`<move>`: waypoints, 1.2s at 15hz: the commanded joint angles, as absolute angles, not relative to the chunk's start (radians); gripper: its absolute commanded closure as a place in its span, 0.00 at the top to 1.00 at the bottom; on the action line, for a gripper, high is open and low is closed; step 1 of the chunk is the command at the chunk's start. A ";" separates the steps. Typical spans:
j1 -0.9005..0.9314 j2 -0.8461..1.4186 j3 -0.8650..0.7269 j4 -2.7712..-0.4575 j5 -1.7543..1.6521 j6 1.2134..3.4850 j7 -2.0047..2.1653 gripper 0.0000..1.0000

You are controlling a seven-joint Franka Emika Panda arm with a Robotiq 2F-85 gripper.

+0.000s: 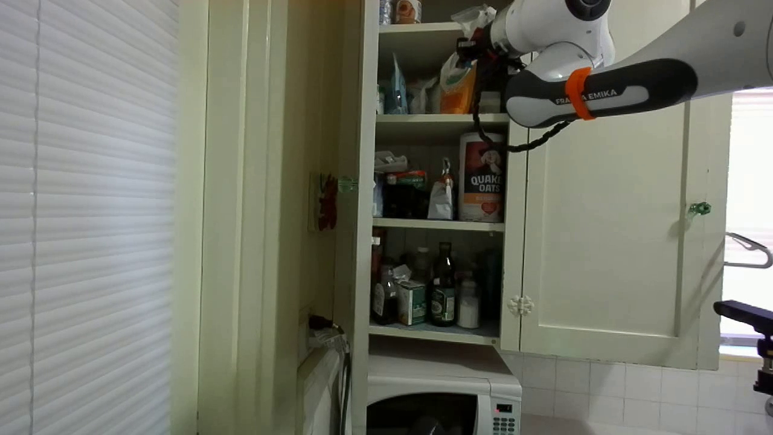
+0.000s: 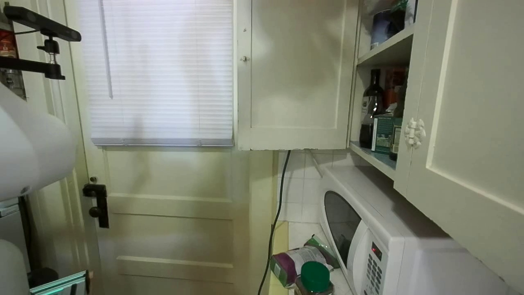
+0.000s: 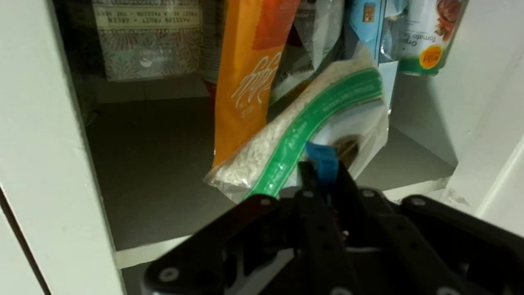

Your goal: Put the white and green packet inside the open upper cabinet.

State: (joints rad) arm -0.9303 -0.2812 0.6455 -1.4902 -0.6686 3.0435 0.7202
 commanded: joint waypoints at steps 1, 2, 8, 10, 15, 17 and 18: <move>-1.021 -0.190 0.799 -1.393 -0.748 3.022 0.779 0.03; -0.997 -0.252 0.727 -1.457 -0.703 3.041 0.755 0.14; -1.012 -0.204 0.785 -1.425 -0.713 3.040 0.756 0.03; -1.058 -0.180 0.837 -1.403 -0.755 3.028 0.810 0.03; -1.246 -0.157 1.007 -1.325 -0.898 3.021 1.001 0.03; -1.328 -0.155 1.080 -1.300 -0.953 3.018 1.084 0.03; -1.370 -0.158 1.118 -1.293 -0.976 3.013 1.128 0.03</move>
State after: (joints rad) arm -1.2588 -0.1701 1.0106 -1.3501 -0.8877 3.0394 1.0008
